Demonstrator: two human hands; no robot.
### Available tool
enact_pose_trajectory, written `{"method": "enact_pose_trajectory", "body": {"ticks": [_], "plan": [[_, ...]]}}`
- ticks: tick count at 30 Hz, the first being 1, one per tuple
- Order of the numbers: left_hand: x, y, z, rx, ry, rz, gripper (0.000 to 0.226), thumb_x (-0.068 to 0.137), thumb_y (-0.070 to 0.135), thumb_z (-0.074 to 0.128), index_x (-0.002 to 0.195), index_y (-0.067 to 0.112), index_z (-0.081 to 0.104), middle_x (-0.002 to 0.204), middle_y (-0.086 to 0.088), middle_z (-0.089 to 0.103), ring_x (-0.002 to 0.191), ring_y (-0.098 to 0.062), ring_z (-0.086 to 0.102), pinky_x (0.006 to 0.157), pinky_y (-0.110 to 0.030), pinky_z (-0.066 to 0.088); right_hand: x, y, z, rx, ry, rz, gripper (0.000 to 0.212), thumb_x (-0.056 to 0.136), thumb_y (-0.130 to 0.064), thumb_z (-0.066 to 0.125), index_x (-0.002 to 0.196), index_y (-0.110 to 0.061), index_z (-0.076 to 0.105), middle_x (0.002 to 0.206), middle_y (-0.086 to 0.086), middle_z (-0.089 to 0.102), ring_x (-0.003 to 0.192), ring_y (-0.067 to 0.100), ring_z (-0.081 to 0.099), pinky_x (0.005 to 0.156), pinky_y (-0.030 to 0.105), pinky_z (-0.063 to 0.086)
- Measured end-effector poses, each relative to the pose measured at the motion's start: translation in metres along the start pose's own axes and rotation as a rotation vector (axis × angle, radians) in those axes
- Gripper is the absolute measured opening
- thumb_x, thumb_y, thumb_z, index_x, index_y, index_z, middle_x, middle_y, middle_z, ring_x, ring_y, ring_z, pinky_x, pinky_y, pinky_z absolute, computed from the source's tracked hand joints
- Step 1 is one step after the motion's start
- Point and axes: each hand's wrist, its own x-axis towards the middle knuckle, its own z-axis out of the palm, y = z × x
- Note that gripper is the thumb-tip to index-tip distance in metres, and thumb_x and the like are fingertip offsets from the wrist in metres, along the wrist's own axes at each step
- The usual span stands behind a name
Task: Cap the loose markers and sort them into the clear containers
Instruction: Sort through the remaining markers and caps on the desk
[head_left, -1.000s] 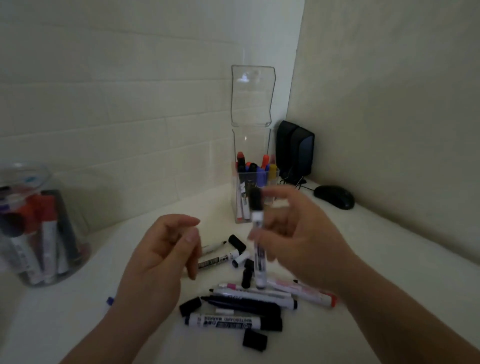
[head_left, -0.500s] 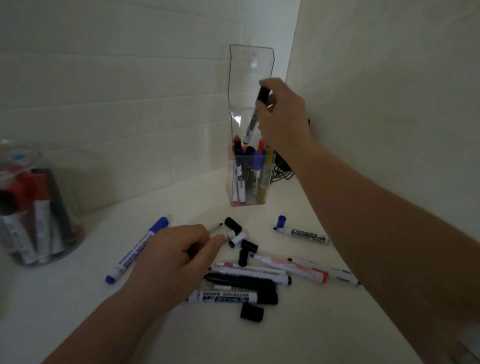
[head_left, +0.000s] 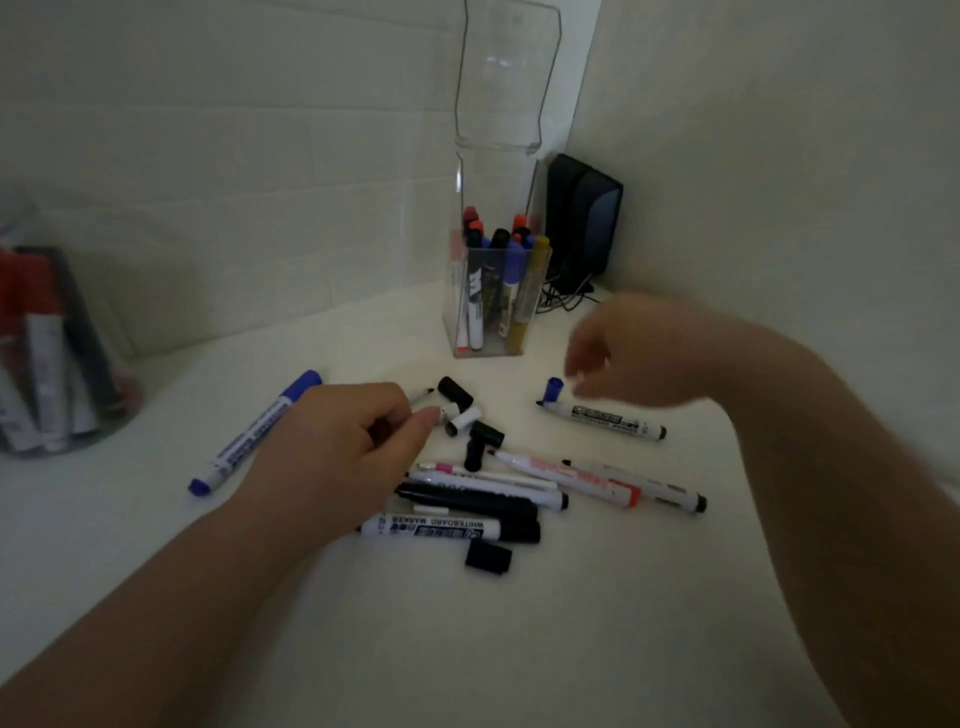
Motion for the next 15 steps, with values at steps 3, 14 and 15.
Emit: {"method": "enact_pose_trajectory", "body": {"ticks": [3, 14, 15], "plan": [[-0.002, 0.002, 0.002, -0.003, -0.023, -0.001, 0.046, 0.088, 0.057, 0.048, 0.06, 0.021, 0.053, 0.054, 0.002, 0.053, 0.049, -0.017, 0.049, 0.045, -0.025, 0.037, -0.021, 0.019, 0.023, -0.002, -0.174, 0.087, 0.016, 0.09, -0.026, 0.071, 0.101, -0.036, 0.065, 0.093, -0.017, 0.058, 0.084, 0.0, 0.055, 0.073, 0.019, 0.042], [-0.002, 0.007, 0.004, 0.023, -0.079, -0.011, 0.041, 0.087, 0.056, 0.052, 0.064, 0.023, 0.061, 0.059, 0.007, 0.059, 0.057, -0.017, 0.056, 0.048, -0.024, 0.042, -0.027, 0.04, 0.057, -0.016, -0.25, 0.076, 0.024, 0.084, -0.03, 0.074, 0.093, -0.038, 0.053, 0.093, -0.014, 0.053, 0.081, 0.004, 0.051, 0.064, 0.019, 0.038], [-0.003, 0.008, 0.003, 0.02, -0.107, -0.006, 0.038, 0.086, 0.055, 0.054, 0.066, 0.025, 0.063, 0.063, 0.009, 0.06, 0.059, -0.016, 0.057, 0.051, -0.023, 0.044, -0.027, 0.04, 0.057, -0.011, -0.229, 0.066, 0.023, 0.084, -0.03, 0.073, 0.089, -0.038, 0.052, 0.093, -0.014, 0.052, 0.081, 0.005, 0.051, 0.064, 0.019, 0.038]]}}
